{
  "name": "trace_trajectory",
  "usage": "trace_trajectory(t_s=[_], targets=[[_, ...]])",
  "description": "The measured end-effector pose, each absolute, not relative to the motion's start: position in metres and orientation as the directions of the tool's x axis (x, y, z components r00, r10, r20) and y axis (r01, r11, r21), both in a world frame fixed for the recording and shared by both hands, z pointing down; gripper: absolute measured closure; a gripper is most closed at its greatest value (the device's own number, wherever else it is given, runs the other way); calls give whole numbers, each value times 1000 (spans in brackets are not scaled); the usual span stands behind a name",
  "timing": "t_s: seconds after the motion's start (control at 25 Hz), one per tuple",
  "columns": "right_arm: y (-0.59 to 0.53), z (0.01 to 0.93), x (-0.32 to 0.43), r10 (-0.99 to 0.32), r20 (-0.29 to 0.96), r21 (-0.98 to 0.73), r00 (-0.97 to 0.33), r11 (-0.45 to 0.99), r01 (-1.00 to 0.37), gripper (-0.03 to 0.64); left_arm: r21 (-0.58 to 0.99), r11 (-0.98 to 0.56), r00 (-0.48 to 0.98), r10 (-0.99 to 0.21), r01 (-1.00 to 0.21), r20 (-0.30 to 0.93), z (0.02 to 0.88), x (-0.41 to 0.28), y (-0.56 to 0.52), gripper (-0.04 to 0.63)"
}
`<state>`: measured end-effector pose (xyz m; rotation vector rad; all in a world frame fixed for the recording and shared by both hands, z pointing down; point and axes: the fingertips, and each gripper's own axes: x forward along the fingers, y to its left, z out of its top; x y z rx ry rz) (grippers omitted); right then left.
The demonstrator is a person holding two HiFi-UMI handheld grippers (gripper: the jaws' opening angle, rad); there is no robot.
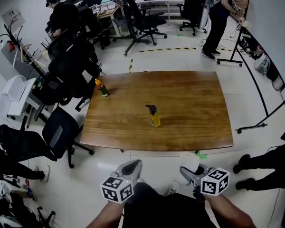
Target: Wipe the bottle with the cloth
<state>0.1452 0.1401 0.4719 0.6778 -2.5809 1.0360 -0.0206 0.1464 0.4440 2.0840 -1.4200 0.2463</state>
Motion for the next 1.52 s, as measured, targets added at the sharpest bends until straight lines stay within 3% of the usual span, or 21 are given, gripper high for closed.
trace_trajectory(t_s=[0.32,0.76,0.96,1.16,1.28,1.44,1.52], targets=[[110,480,116,-322,428,-577,-844,621,-530,535,368,-245,408,-780,-897,475,451,-61,115,578],[34,485,69,-505,461,-521,-730,512,-683,535,364,-474,595,-694,-802,406,452,-103,4,578],[14,474,54,-576,466,-473,-672,480,-739,535,395,-569,691,-632,-721,351,444,-94,-27,565],[5,473,55,-565,469,-475,-679,486,-733,535,378,-596,704,-631,-709,325,434,-73,-59,531],[-2,479,56,-537,482,-483,-692,496,-721,535,281,-648,705,-630,-708,325,427,-60,-75,467],[-8,483,51,-477,483,-491,-734,546,-679,535,30,-739,700,-624,-673,348,428,-40,-79,384],[-14,483,47,-452,477,-497,-754,568,-656,535,-29,-767,703,-603,-642,378,431,-28,-83,377]])
